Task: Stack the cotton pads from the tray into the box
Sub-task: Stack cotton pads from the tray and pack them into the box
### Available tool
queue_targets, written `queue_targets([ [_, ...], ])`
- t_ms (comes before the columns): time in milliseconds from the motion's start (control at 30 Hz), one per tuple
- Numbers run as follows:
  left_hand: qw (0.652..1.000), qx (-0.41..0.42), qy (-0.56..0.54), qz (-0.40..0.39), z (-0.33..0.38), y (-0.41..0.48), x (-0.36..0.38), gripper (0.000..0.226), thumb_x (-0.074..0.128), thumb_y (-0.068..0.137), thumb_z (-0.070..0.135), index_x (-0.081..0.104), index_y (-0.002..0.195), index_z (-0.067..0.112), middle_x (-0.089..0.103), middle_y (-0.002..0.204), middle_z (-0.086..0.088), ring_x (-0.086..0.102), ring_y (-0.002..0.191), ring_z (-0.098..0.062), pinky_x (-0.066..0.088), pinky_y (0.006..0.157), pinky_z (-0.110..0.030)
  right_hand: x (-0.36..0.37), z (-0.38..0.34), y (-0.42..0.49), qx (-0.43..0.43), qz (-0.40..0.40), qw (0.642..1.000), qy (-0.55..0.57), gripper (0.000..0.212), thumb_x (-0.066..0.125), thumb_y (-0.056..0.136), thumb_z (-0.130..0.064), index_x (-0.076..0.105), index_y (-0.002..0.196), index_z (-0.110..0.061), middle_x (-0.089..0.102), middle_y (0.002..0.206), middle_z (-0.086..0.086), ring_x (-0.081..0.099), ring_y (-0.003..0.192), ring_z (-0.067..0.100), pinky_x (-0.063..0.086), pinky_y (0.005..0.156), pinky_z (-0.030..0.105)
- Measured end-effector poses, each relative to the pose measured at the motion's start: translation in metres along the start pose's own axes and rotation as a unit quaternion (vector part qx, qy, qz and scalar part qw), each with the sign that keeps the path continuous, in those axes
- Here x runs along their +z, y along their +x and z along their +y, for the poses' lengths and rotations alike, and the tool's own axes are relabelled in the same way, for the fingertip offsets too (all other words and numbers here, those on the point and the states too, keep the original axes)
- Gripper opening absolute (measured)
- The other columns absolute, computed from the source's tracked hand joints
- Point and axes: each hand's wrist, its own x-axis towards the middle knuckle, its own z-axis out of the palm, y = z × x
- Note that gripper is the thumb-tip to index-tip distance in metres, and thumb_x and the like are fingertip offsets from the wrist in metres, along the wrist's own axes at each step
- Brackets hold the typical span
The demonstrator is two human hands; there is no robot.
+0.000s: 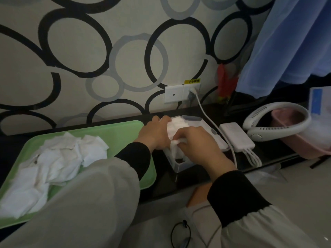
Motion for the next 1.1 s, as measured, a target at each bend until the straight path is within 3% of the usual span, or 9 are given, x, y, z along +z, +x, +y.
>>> queue_targets([
  [67,1.0,0.008,-0.028,-0.013,-0.002,0.0,0.0,0.09,0.08,0.076,0.049,0.029,0.148,0.033,0.034,0.143,-0.008,0.046,0.127,-0.031,0.042,0.107,-0.045,0.0,0.001,-0.001,-0.012,0.002,1.0,0.009,0.021,0.059,0.092,-0.024,0.066,0.106,-0.038,0.063,0.102,0.0,0.058,0.097,0.019,0.05,0.086,0.035],
  [233,0.993,0.024,-0.104,-0.053,-0.009,0.0,-0.001,0.109,0.09,0.063,0.036,0.027,0.151,0.028,0.026,0.147,-0.007,0.037,0.135,-0.031,0.036,0.114,-0.045,-0.004,0.006,-0.004,-0.023,-0.095,0.995,-0.003,0.018,0.07,0.087,-0.024,0.072,0.096,-0.04,0.065,0.106,-0.003,0.056,0.102,0.016,0.046,0.09,0.029],
  [367,0.989,0.039,-0.134,-0.045,-0.012,-0.004,-0.001,0.105,0.088,0.069,0.032,0.027,0.154,0.023,0.021,0.157,-0.007,0.029,0.143,-0.027,0.028,0.119,-0.038,0.004,0.006,0.001,-0.029,-0.011,0.999,-0.026,0.015,0.074,0.083,-0.028,0.076,0.094,-0.037,0.065,0.105,-0.002,0.058,0.103,0.02,0.049,0.092,0.036],
  [467,0.985,0.047,-0.164,-0.022,-0.017,-0.013,-0.005,0.101,0.088,0.071,0.03,0.03,0.154,0.018,0.026,0.159,-0.004,0.028,0.146,-0.022,0.024,0.119,-0.03,0.004,0.004,0.003,-0.01,-0.048,0.999,-0.016,0.018,0.074,0.083,-0.027,0.074,0.099,-0.036,0.068,0.096,-0.005,0.061,0.098,0.018,0.051,0.09,0.035],
  [633,0.979,0.016,-0.202,0.038,-0.037,-0.045,-0.022,0.083,0.08,0.081,0.03,0.037,0.151,0.021,0.04,0.155,0.001,0.039,0.14,-0.016,0.029,0.105,-0.02,-0.004,-0.002,0.007,0.025,-0.034,0.998,-0.039,0.024,0.06,0.089,-0.023,0.068,0.104,-0.041,0.067,0.107,-0.006,0.062,0.101,0.017,0.052,0.09,0.038],
  [733,0.97,-0.026,-0.232,0.074,-0.063,-0.07,-0.033,0.069,0.076,0.085,0.031,0.045,0.146,0.024,0.047,0.15,0.003,0.043,0.137,-0.017,0.034,0.106,-0.025,-0.01,-0.024,0.006,0.008,0.009,0.998,-0.062,0.026,0.056,0.092,-0.021,0.069,0.108,-0.037,0.069,0.106,-0.004,0.064,0.098,0.019,0.053,0.084,0.036],
  [900,0.921,-0.122,-0.33,0.165,-0.11,-0.117,-0.048,0.038,0.075,0.087,0.018,0.062,0.123,0.015,0.065,0.124,-0.003,0.059,0.118,-0.018,0.044,0.105,-0.033,0.003,-0.087,-0.003,-0.083,0.006,0.99,0.111,0.015,0.058,0.089,-0.024,0.073,0.088,-0.026,0.072,0.091,-0.006,0.066,0.087,0.017,0.056,0.08,0.036],
  [1033,0.881,-0.198,-0.363,0.232,-0.148,-0.158,-0.047,0.021,0.069,0.088,0.005,0.066,0.107,0.013,0.068,0.108,-0.004,0.064,0.108,-0.022,0.047,0.087,-0.023,0.034,-0.126,0.003,-0.114,-0.045,0.977,0.175,0.014,0.063,0.09,-0.022,0.076,0.092,-0.024,0.074,0.093,-0.008,0.064,0.086,0.009,0.051,0.081,0.025],
  [1100,0.872,-0.227,-0.36,0.242,-0.163,-0.174,-0.042,0.02,0.067,0.088,0.003,0.067,0.105,0.013,0.068,0.107,-0.005,0.064,0.107,-0.024,0.048,0.089,-0.028,0.05,-0.141,0.007,-0.118,-0.063,0.97,0.202,0.014,0.063,0.091,-0.017,0.077,0.093,-0.021,0.074,0.096,-0.004,0.063,0.085,0.008,0.047,0.079,0.021],
])
